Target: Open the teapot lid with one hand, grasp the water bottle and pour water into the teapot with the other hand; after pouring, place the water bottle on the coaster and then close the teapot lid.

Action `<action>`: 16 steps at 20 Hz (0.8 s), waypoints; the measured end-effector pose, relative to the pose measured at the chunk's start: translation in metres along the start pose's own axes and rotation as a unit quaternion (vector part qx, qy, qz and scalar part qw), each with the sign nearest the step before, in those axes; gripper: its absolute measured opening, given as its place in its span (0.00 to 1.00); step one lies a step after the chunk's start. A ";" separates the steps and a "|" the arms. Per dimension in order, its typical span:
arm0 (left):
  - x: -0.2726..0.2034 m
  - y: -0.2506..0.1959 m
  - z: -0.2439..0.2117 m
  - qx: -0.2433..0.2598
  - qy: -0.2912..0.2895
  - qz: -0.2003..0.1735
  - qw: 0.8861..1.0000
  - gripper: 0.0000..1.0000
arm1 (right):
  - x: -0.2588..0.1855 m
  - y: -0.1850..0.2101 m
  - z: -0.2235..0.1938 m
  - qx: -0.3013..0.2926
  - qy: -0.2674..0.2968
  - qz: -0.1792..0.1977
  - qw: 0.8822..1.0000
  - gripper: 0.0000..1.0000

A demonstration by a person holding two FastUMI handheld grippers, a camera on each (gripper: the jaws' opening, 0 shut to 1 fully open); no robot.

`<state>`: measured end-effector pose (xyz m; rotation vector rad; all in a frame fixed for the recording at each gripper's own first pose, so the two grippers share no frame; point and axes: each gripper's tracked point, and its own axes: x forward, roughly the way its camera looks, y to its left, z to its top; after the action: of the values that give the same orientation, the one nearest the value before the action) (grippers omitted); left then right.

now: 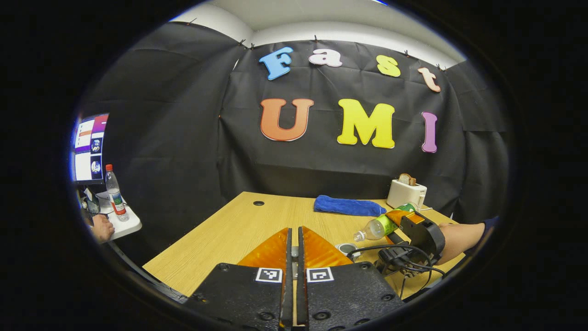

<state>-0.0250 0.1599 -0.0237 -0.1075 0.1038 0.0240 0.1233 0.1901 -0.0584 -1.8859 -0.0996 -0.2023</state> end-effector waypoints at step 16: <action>-0.003 -0.011 0.002 0.011 0.000 -0.006 1.000 0.05 | -0.007 -0.046 0.013 -0.163 -0.032 -0.090 0.982 0.74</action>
<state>-0.0273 0.1489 -0.0202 -0.0855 0.1026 0.0112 0.1099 0.2173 -0.0210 -2.2124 -0.2975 -0.2970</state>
